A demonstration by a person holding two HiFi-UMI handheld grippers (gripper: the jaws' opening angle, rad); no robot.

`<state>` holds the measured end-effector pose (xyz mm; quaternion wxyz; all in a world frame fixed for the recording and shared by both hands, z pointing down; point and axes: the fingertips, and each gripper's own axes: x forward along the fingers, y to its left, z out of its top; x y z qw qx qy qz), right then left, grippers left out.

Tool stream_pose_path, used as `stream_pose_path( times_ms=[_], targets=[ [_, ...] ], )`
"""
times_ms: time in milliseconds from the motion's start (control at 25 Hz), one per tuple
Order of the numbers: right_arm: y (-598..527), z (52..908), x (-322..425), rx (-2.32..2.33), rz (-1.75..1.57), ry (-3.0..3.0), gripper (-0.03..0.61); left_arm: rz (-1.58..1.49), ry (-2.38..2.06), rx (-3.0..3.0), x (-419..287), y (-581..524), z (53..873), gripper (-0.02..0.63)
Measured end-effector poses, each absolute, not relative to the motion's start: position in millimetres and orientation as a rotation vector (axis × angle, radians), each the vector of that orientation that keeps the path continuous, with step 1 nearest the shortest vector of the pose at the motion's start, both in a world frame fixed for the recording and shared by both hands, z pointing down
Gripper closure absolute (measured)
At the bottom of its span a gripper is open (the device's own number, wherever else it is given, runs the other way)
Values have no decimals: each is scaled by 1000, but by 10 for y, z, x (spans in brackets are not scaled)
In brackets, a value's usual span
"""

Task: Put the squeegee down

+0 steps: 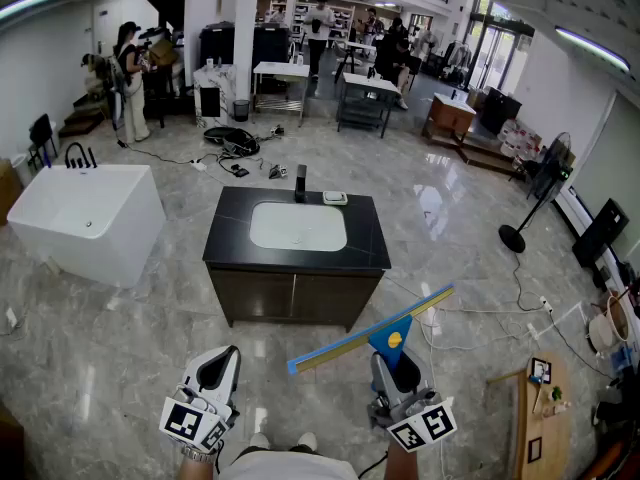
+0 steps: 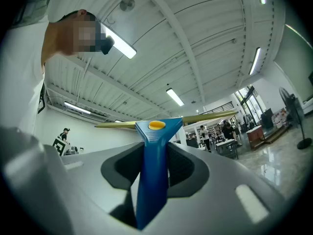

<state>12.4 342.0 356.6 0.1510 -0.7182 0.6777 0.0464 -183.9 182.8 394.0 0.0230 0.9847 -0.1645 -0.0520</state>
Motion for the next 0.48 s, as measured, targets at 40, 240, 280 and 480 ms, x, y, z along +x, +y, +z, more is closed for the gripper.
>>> stream_pose_path(
  times_ms=[40,240,280,480],
  targets=[
    [3408,3573,125,-2057,136,1949,433,-162,-513,3048,-1840,1822,3959,611],
    [3378,3591,136,-2045,135,1959,433,-165,-522,3048,-1826,1807,3974,611],
    [3381,3590,135,-2042,131,1959,433,-164,-523,3048,-1826,1814,3964,611],
    [3390,3594,126,-2031,122,1966,433,-157,-532,3046,-1837,1844,3958,611]
  ],
)
